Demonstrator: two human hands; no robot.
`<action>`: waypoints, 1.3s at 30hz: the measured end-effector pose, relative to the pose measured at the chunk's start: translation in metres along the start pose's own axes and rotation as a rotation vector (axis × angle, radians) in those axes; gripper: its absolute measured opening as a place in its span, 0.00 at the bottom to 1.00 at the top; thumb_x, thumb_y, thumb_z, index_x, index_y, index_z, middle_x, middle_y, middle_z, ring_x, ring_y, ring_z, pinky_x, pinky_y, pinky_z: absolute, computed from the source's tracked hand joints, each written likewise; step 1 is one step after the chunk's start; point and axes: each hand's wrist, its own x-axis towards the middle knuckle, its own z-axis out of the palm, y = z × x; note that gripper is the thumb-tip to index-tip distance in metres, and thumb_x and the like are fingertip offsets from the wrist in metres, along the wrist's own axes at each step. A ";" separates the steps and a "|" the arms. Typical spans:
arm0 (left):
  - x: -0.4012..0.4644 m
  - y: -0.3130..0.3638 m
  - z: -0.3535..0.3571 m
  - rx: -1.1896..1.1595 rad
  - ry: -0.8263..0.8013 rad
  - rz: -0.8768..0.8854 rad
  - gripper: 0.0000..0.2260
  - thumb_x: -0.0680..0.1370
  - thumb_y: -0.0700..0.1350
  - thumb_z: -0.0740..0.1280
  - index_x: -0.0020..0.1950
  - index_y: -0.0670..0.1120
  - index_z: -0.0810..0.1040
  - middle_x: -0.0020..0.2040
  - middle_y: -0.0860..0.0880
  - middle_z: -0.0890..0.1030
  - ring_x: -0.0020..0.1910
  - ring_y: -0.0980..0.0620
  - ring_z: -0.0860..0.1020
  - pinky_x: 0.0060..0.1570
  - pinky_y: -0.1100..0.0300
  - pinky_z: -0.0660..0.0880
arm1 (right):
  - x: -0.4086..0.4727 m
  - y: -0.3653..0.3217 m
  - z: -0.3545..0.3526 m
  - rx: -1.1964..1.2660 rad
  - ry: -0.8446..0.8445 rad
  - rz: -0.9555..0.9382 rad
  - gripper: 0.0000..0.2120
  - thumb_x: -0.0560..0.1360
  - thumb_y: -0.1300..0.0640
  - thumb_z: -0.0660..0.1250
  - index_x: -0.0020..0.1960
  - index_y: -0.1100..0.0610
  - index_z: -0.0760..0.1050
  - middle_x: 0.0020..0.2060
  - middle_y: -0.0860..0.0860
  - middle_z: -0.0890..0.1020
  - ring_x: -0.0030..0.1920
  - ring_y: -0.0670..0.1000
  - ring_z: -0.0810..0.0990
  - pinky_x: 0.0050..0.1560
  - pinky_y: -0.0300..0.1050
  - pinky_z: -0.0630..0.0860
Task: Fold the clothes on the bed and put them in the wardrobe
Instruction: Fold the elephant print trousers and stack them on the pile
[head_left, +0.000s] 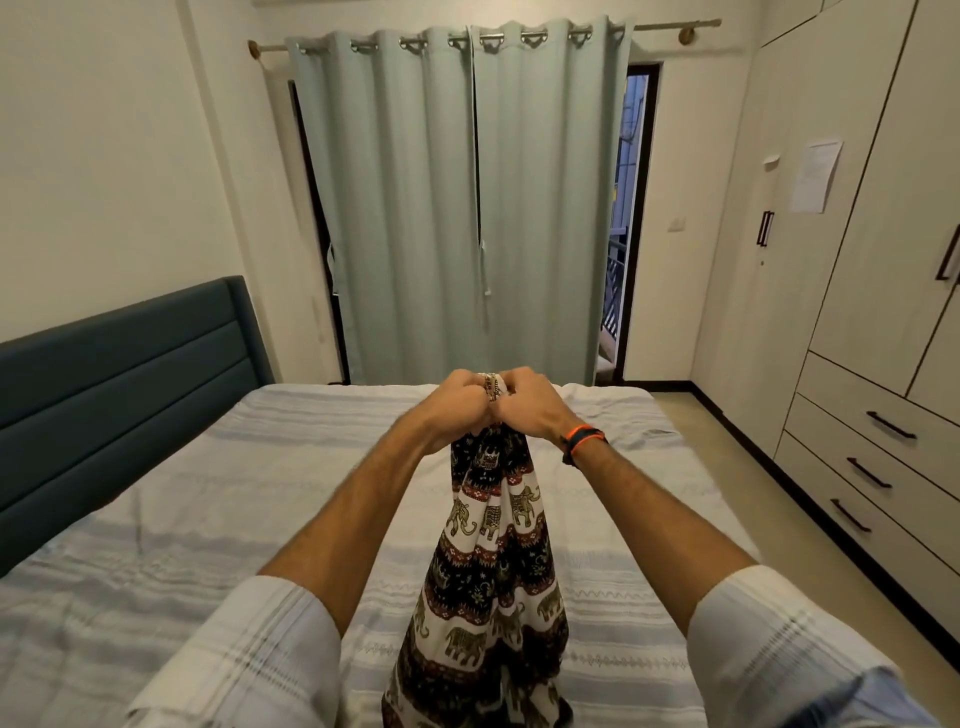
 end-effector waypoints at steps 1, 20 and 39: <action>-0.001 -0.001 -0.002 0.012 -0.032 -0.017 0.16 0.68 0.27 0.54 0.50 0.28 0.76 0.33 0.46 0.71 0.32 0.52 0.69 0.29 0.61 0.63 | 0.000 0.001 0.002 -0.002 0.026 -0.003 0.05 0.70 0.60 0.67 0.44 0.59 0.80 0.36 0.52 0.82 0.36 0.50 0.78 0.34 0.40 0.72; 0.007 -0.042 -0.035 -0.183 0.029 -0.086 0.27 0.70 0.55 0.75 0.63 0.42 0.78 0.58 0.47 0.82 0.61 0.48 0.77 0.65 0.43 0.70 | 0.000 -0.005 -0.053 0.642 -0.042 -0.146 0.09 0.76 0.67 0.68 0.50 0.56 0.82 0.43 0.49 0.86 0.48 0.47 0.83 0.55 0.42 0.80; 0.026 0.042 -0.057 0.737 0.594 0.196 0.10 0.79 0.50 0.65 0.55 0.49 0.83 0.40 0.51 0.81 0.39 0.52 0.79 0.36 0.59 0.76 | 0.038 -0.004 -0.103 -0.111 0.177 0.120 0.06 0.78 0.60 0.66 0.50 0.54 0.82 0.40 0.54 0.84 0.41 0.54 0.82 0.37 0.44 0.78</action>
